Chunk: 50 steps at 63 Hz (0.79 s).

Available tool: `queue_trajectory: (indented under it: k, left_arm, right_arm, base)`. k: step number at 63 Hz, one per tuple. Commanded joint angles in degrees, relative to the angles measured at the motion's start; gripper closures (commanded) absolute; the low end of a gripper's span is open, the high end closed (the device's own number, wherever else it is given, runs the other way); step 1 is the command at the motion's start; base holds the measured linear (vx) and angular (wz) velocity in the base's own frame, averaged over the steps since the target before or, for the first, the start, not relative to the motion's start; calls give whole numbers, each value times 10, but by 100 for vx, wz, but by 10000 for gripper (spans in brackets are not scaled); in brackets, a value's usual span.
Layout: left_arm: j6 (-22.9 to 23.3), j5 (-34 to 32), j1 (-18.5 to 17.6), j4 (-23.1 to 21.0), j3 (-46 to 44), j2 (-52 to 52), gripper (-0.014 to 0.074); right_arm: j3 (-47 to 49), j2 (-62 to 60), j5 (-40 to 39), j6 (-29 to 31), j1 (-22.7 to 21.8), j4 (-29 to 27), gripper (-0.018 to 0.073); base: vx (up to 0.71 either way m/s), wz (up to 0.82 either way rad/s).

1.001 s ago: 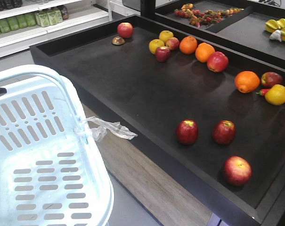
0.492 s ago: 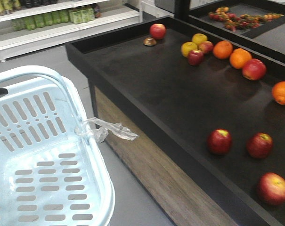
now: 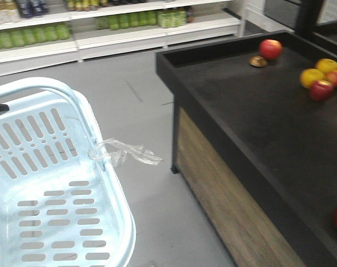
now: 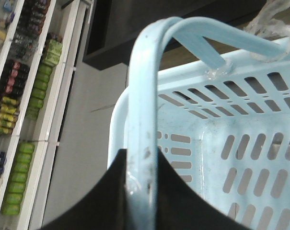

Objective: Pick three apples into basket with both arms
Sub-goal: 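Turn the base away from the table carrying the basket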

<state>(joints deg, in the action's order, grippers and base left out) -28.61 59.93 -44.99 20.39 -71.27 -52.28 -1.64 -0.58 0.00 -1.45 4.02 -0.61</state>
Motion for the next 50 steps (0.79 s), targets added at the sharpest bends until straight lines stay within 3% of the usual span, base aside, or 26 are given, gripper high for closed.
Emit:
queue_trajectory:
  k: [1, 24, 50]
  left_arm:
    - [7, -44, -2, 11, -19, 8, 603]
    - [7, -44, -2, 11, -19, 8, 603]
    - [7, -44, -2, 11, -19, 8, 603]
  right_arm:
    - [-8, -4, -42, 4, 0, 2, 568]
    - [-8, -4, -42, 4, 0, 2, 568]
    - [-8, -4, -42, 4, 0, 2, 568]
  base:
    - [15, 58]
    - [14, 51]
    - [12, 30]
